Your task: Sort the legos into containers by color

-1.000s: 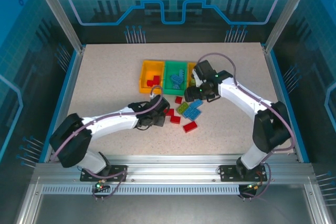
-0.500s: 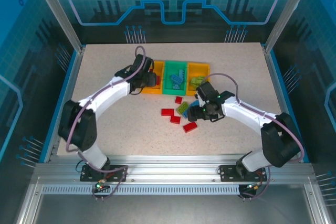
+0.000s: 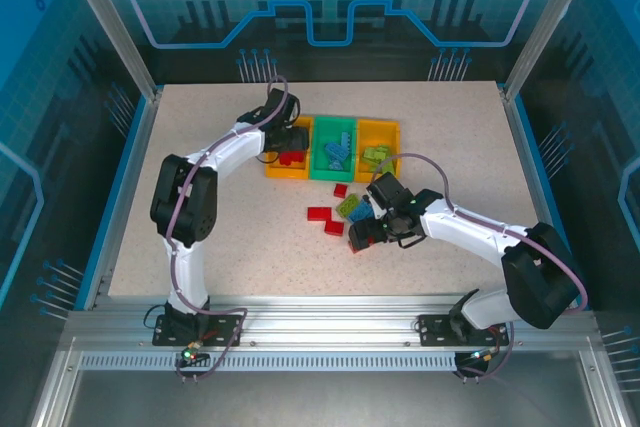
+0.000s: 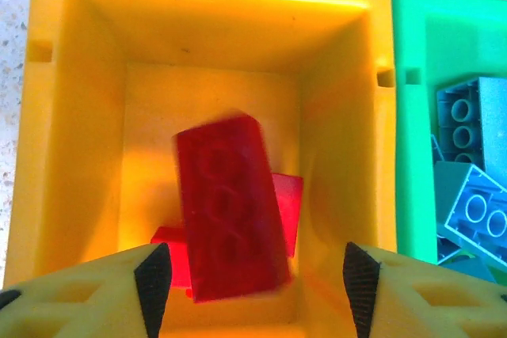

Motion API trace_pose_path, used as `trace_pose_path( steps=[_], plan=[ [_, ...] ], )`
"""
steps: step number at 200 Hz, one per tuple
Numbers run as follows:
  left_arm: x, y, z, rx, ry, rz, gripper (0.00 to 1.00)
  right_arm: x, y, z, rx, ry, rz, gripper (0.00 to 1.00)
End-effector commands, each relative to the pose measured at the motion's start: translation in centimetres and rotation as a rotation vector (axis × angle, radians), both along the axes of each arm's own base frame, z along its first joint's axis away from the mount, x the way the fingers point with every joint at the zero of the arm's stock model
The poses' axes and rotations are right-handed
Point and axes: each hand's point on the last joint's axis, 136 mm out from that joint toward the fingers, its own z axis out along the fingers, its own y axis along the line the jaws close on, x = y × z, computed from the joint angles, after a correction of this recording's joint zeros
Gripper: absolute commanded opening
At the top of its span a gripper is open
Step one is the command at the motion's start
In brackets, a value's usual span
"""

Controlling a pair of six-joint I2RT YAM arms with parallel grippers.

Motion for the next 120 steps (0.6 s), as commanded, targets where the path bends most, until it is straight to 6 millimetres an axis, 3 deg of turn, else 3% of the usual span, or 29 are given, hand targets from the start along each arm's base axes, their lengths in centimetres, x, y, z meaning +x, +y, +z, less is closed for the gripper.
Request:
trace_pose_path(
  steps=[1,22,72,120],
  plan=[
    [-0.4,-0.5,1.6,-0.061,-0.016,0.004,0.75,-0.4,1.3,-0.3,0.006,-0.006,0.086,0.99],
    [-1.4,-0.5,2.5,-0.096,-0.036,0.01,0.98,-1.1,1.7,-1.1,-0.019,0.019,0.147,1.0],
    [-4.0,-0.5,5.0,-0.183,-0.079,0.02,0.99,-1.3,2.1,-3.0,-0.103,0.052,0.205,1.0],
    [-6.4,0.3,5.7,-0.199,-0.088,0.033,0.99,-0.9,2.9,-3.8,-0.191,0.054,0.226,0.93]
  ],
)
